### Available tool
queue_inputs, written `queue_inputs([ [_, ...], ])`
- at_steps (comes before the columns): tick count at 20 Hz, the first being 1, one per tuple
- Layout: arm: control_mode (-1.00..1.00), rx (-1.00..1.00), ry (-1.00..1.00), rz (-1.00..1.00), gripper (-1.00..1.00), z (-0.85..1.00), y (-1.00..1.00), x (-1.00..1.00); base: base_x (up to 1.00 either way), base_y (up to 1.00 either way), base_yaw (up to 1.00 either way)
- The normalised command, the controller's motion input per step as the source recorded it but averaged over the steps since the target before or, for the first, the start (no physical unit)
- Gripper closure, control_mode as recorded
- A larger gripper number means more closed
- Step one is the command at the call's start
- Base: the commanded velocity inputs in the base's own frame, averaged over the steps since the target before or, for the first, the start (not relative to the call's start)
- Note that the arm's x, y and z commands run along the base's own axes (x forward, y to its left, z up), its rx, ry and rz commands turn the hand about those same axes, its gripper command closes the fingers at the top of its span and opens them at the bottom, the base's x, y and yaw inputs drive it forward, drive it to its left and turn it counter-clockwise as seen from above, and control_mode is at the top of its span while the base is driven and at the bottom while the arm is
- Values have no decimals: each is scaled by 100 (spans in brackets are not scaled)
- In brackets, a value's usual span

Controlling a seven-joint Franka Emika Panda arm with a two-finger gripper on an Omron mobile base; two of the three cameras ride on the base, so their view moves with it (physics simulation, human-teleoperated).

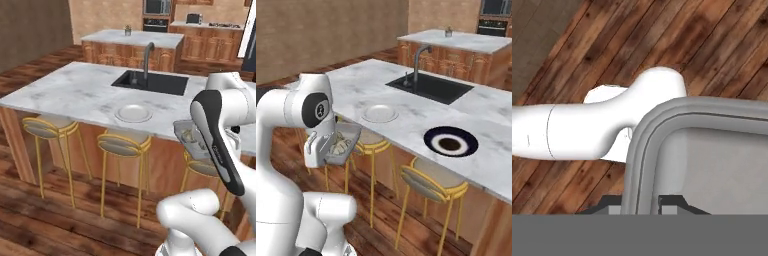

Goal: Place two dumplings into each of the tupperware containers and then place the containers in the fridge.

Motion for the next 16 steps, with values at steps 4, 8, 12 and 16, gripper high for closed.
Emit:
queue_inputs([
  [4,100,0,0,0,100,0,0,0,-5,79,85],
  [8,100,0,0,0,100,0,0,0,0,69,81],
  [12,100,0,0,0,100,0,0,0,39,48,70],
  [16,100,0,0,0,100,0,0,0,100,8,43],
])
